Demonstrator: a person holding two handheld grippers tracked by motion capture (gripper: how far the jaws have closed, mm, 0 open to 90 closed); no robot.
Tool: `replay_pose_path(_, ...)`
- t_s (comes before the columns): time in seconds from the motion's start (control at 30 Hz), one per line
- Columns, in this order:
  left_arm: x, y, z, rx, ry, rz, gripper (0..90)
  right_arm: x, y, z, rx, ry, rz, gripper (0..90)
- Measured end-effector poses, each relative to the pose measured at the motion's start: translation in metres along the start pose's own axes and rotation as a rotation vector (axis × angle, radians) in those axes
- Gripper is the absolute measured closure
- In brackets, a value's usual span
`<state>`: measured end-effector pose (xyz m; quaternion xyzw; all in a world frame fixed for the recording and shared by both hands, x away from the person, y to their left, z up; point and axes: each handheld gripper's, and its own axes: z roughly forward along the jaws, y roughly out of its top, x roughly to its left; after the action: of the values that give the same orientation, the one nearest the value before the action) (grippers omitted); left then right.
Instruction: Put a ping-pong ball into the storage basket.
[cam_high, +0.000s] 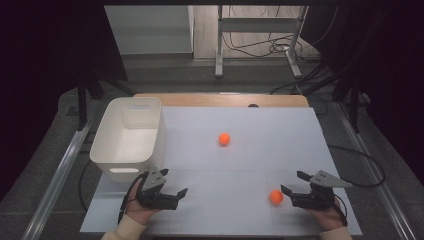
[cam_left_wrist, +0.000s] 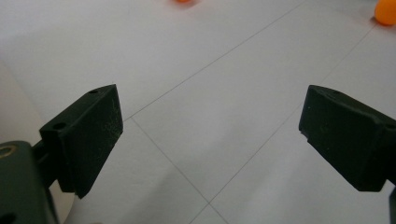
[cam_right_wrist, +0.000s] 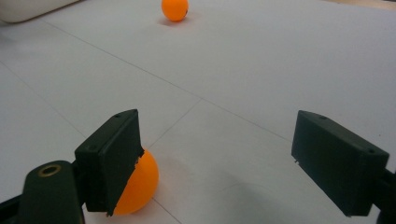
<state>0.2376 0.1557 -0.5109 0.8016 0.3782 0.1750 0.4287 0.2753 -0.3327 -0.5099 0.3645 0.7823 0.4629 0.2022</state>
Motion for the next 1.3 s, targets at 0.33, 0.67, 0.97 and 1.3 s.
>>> replay_pose_path(0.33, -0.009, 0.011, 0.005, 0.008, 0.009, -0.003, 7.0, 0.001, 0.002, 0.001, -0.005, 0.021, -0.022, 16.7)
replay_pose_path(0.67, -0.020, 0.032, 0.008, -0.003, -0.033, 0.010, 7.1, 0.005, 0.002, -0.003, -0.010, 0.008, -0.017, 16.7)
replay_pose_path(0.97, -0.016, 0.044, 0.021, 0.003, -0.052, 0.008, 7.2, 0.005, 0.001, -0.005, -0.007, 0.001, -0.011, 16.8)
replay_pose_path(1.3, -0.014, 0.057, 0.033, 0.008, -0.058, 0.009, 7.3, 0.006, 0.001, -0.002, -0.001, -0.002, -0.021, 16.9)
